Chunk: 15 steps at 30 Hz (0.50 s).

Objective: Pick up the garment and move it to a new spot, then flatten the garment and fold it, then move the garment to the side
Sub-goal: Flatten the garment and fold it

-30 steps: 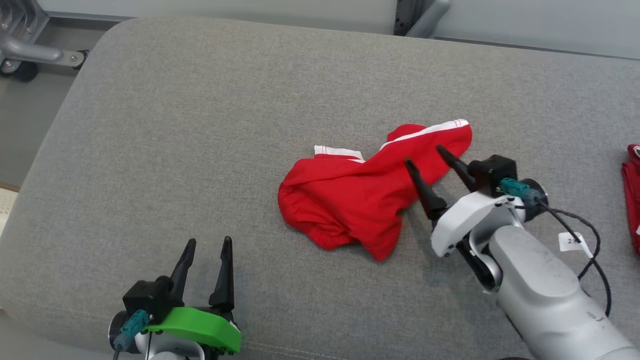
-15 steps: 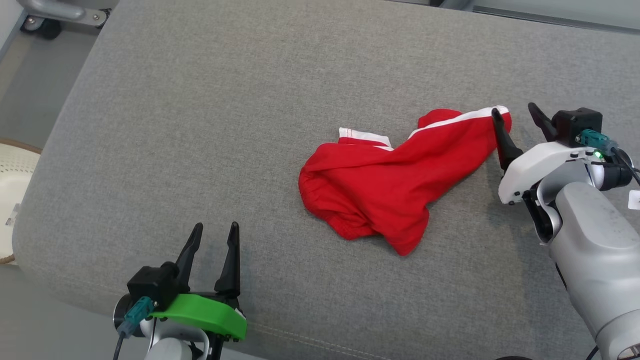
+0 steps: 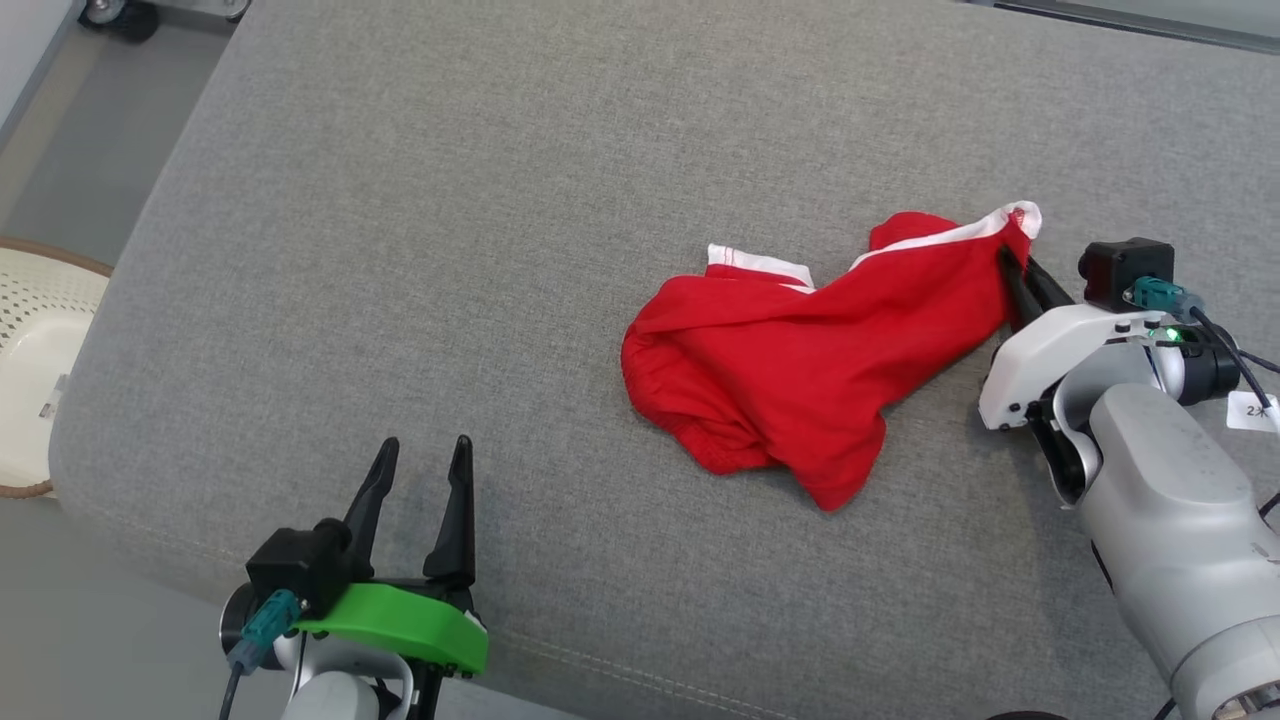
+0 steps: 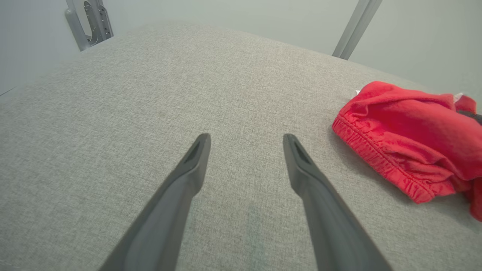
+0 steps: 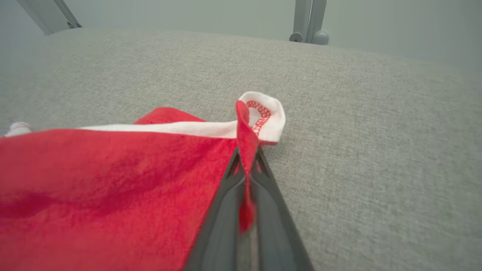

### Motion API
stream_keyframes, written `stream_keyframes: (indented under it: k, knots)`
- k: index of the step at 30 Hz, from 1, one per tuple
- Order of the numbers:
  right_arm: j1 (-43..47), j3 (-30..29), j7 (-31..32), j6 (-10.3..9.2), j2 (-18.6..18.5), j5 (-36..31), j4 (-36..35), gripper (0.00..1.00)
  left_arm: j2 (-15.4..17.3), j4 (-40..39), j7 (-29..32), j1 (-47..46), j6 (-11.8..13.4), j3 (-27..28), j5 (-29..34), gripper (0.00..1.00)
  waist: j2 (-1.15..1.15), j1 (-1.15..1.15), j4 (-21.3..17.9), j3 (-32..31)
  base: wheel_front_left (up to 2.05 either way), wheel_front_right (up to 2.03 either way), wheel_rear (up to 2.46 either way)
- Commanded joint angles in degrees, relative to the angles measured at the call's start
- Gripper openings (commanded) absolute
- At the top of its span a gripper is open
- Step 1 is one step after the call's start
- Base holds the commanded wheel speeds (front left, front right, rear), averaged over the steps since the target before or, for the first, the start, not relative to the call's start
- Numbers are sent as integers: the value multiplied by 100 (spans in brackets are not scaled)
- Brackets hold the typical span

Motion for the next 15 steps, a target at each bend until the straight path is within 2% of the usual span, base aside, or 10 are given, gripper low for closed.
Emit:
stream_keyframes:
  k: [1,4,7,9,15]
  knots:
    - [94,25,-14,-7,-21,74,-72,0,14,3,1,39,21,44,57,100,0,0,-115,-100,0,0,0]
    - [190,77,-14,-7,-48,155,-369,0,13,22,1,63,-4,102,95,100,0,0,-280,-219,0,0,0]
    - [364,115,-14,-7,-85,240,-1004,0,14,-10,1,71,-35,130,129,100,0,0,-455,-358,0,0,0]
    - [630,262,-14,-6,-100,335,-1688,0,15,-28,1,90,-44,142,138,100,0,0,-576,-478,0,0,0]
    - [1937,612,-13,-8,-518,581,-3617,0,15,-32,2,224,-66,216,177,100,0,0,-948,-829,0,0,0]
